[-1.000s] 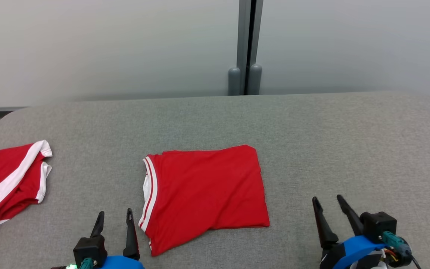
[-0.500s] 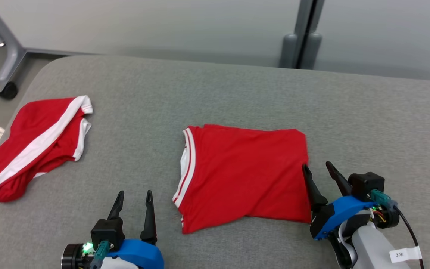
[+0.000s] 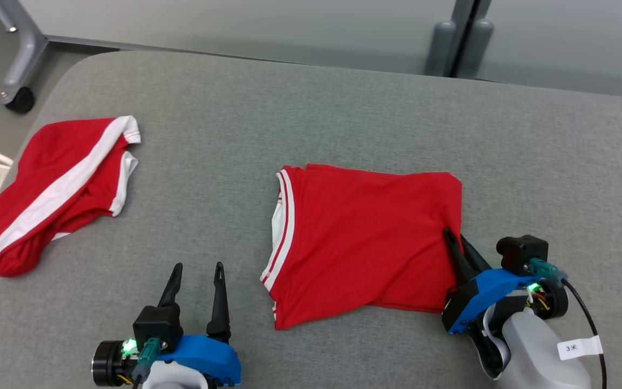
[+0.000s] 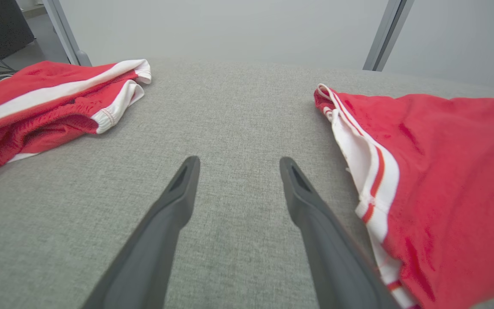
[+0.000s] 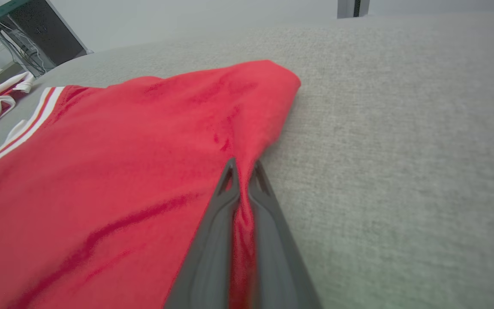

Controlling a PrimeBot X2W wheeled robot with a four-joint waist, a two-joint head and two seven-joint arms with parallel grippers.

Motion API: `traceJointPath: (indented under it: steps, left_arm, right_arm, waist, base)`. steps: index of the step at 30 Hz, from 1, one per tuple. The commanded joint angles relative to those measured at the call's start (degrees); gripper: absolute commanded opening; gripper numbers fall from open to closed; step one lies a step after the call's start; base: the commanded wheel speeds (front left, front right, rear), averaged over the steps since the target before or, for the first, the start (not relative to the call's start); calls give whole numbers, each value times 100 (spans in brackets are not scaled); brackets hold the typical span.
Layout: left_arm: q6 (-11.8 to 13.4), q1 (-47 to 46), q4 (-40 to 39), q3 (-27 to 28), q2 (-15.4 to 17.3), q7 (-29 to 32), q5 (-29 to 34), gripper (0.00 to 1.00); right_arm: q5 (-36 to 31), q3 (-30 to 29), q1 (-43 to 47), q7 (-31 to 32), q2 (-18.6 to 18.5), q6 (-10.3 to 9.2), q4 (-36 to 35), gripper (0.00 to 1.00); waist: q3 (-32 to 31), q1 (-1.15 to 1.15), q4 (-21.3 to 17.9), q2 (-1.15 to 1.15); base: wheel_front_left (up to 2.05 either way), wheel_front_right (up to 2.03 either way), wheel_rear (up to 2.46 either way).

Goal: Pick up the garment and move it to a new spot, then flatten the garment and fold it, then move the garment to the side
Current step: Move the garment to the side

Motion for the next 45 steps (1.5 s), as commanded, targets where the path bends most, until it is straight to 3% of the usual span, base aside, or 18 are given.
traceJointPath:
  steps: [1, 7, 21, 28, 35, 45]
  left_arm:
    - [13, -88, -21, 37, -3, -15, 8, 100]
    - [-72, -81, -13, 54, -5, -15, 104, 100]
    - [-284, -384, 29, -88, -3, -15, 196, 100]
    - [-447, -536, 162, -45, -3, -16, 343, 100]
    - [-541, -728, 227, -114, 5, -15, 449, 100]
    - [-570, -877, 296, -39, 4, -15, 649, 100]
  right_arm:
    - [-20, -18, -16, -4, -41, -1, -32, 0]
    - [119, 57, 90, -15, -45, -1, -403, 0]
    - [330, 552, 197, -16, -33, -1, -1242, 0]
    - [477, 751, 218, -16, -34, -1, -1429, 0]
    - [19, 673, 46, -16, -27, -1, -1367, 0]
    - [-1097, -88, -1002, -17, -787, -1, -742, 0]
  waist:
    - [-22, -1, -62, -1]
    - [-112, -1, -675, -1]
    - [-66, -1, -3126, -1]
    - [102, -1, -3945, -1]
    - [313, -1, -3953, -1]
    - [740, -1, -3040, -1]
  base:
    - [0, 0, 0]
    - [0, 0, 0]
    - [0, 0, 0]
    - [0, 0, 0]
    - [0, 0, 0]
    - [0, 0, 0]
